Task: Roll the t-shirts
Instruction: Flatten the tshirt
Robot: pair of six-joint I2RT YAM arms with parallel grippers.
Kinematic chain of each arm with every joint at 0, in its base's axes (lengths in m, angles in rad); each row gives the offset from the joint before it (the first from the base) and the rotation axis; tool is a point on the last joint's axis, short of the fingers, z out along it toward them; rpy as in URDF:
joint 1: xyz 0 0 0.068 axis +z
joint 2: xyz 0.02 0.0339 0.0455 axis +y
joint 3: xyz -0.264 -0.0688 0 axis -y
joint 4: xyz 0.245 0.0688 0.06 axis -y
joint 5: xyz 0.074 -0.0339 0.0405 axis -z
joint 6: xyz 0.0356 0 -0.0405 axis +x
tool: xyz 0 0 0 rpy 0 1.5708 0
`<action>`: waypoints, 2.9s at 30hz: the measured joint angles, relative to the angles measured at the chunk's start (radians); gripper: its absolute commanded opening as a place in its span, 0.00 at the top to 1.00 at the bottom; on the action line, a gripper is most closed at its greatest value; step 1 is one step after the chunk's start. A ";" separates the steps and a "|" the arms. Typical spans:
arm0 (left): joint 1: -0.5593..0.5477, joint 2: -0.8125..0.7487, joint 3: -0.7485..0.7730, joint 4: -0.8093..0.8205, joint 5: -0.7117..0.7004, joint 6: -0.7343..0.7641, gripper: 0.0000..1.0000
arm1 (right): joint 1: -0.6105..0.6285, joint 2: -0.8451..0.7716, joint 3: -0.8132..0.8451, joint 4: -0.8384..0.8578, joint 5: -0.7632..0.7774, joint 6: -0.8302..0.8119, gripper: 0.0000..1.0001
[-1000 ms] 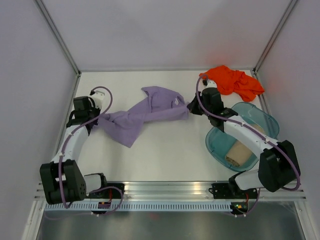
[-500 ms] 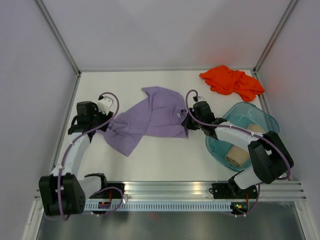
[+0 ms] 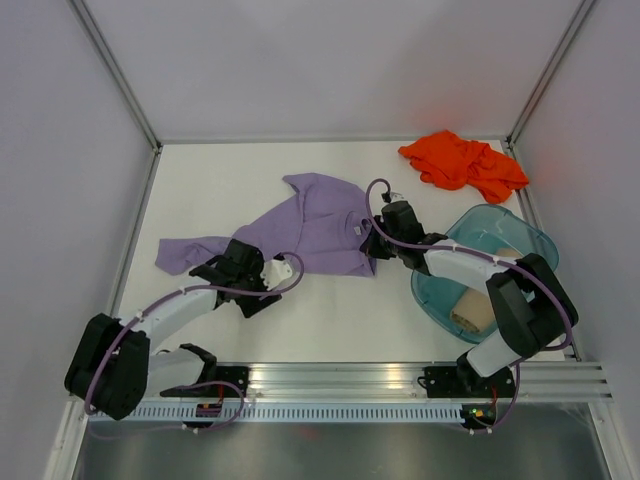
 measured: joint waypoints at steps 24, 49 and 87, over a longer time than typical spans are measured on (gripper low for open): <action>0.175 -0.187 0.340 0.136 -0.432 -0.083 0.98 | -0.009 -0.270 0.077 -0.202 -0.016 -0.112 1.00; 0.383 0.575 0.908 0.574 -0.682 -0.018 0.98 | -0.034 -0.596 0.362 -0.509 -0.116 -0.219 1.00; 0.318 0.492 0.421 0.075 -0.188 0.204 0.30 | -0.092 -0.346 0.282 -0.276 -0.134 -0.226 1.00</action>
